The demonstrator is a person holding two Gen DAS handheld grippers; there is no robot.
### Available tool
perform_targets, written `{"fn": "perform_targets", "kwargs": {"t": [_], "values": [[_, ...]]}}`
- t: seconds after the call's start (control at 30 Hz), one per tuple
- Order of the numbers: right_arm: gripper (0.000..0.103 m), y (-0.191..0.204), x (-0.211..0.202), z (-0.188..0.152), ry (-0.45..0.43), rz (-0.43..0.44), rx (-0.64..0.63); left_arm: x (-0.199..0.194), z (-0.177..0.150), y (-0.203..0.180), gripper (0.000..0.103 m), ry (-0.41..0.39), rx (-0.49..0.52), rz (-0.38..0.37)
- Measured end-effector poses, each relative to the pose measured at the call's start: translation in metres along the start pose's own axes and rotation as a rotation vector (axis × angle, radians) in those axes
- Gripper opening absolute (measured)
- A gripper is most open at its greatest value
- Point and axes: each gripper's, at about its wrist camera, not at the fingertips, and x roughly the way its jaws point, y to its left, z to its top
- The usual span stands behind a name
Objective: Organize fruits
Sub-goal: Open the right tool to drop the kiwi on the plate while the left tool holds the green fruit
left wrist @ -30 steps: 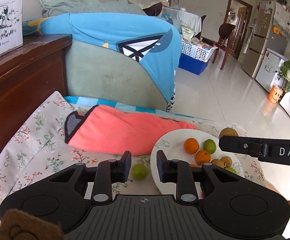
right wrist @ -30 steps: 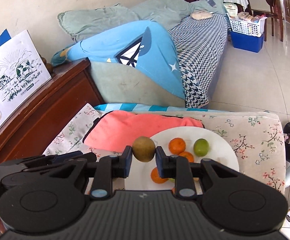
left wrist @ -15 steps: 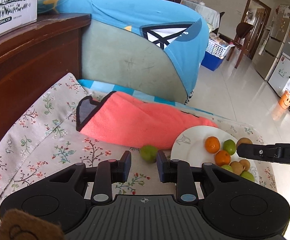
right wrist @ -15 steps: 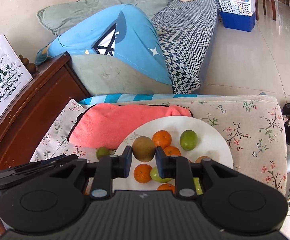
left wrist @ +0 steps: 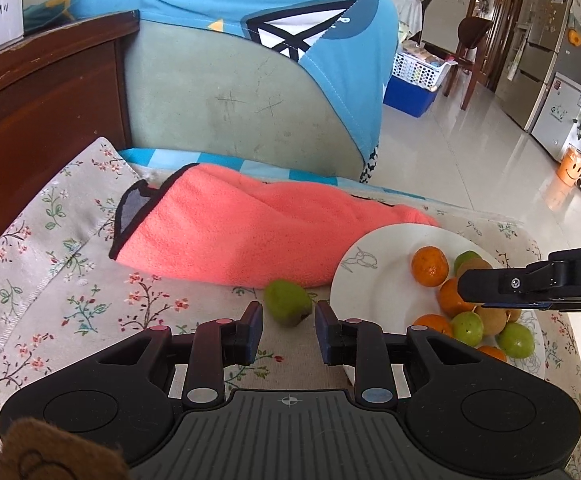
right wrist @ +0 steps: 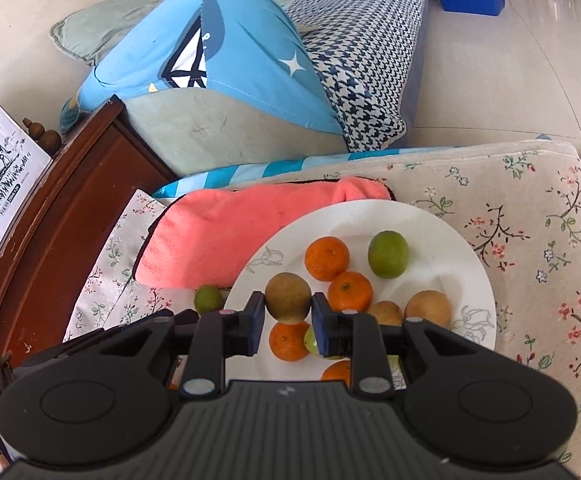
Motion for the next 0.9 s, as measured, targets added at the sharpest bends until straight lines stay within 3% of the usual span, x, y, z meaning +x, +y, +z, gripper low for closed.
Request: {"fn": "perform_targets", "kwargs": {"t": [0.4,0.9], "values": [[0.029,0.002,0.007,0.001,-0.002,0.008,0.025,0.025,-0.001,0.0,0.026,0.029,-0.027,-0.002],[0.029,0.001,0.002,0.004,-0.028,-0.009,0.02,-0.001,0.009,-0.011,0.02,-0.057,-0.034,-0.034]]}}
